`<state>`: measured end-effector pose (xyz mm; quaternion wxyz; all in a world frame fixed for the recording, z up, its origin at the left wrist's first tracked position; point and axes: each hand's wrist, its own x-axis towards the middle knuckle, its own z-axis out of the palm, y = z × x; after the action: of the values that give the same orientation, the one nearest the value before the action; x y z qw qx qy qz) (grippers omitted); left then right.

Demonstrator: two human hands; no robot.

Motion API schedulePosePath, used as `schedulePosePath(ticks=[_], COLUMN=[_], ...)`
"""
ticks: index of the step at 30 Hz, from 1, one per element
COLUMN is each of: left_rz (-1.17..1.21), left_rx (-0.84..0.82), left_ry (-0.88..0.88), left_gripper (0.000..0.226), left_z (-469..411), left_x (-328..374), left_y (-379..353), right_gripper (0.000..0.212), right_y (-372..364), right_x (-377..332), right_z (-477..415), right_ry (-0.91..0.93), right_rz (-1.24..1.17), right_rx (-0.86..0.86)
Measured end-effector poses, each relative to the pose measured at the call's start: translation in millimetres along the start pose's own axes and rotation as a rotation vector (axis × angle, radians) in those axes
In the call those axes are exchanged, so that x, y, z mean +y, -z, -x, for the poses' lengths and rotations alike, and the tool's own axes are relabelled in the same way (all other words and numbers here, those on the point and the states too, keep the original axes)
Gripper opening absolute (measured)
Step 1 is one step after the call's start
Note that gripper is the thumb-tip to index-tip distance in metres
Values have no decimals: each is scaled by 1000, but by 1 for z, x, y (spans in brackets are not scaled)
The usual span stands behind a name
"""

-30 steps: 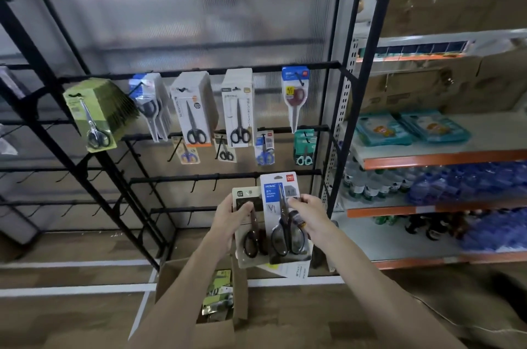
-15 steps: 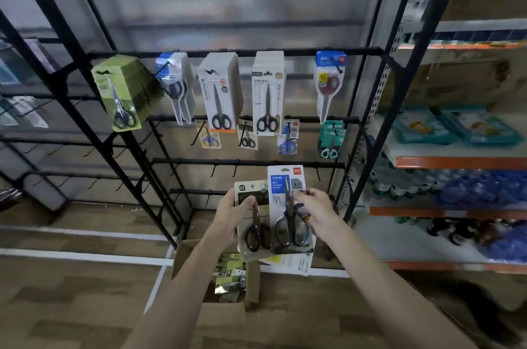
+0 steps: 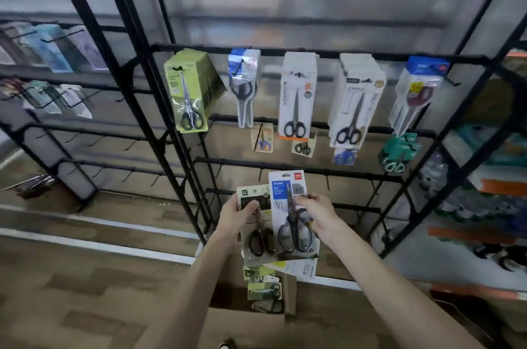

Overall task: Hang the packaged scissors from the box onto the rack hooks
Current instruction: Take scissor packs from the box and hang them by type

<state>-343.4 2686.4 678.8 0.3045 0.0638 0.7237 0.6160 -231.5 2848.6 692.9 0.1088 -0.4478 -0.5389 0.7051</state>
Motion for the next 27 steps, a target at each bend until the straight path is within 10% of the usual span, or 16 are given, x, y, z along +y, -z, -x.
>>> schedulePosePath(ticks=[11,27], left_rz=[1,94], left_rx=[-47,-70], left_ry=[49,189], left_gripper=[12,10], left_z=[-92,-174], left_x=[-32,-121], left_y=[145,164], right_gripper=[12,12], right_y=[-176,-306], right_x=[-16,5], right_z=[-60,-216], right_ry=[48,198], right_rz=[85,282], right_rx=[61,42])
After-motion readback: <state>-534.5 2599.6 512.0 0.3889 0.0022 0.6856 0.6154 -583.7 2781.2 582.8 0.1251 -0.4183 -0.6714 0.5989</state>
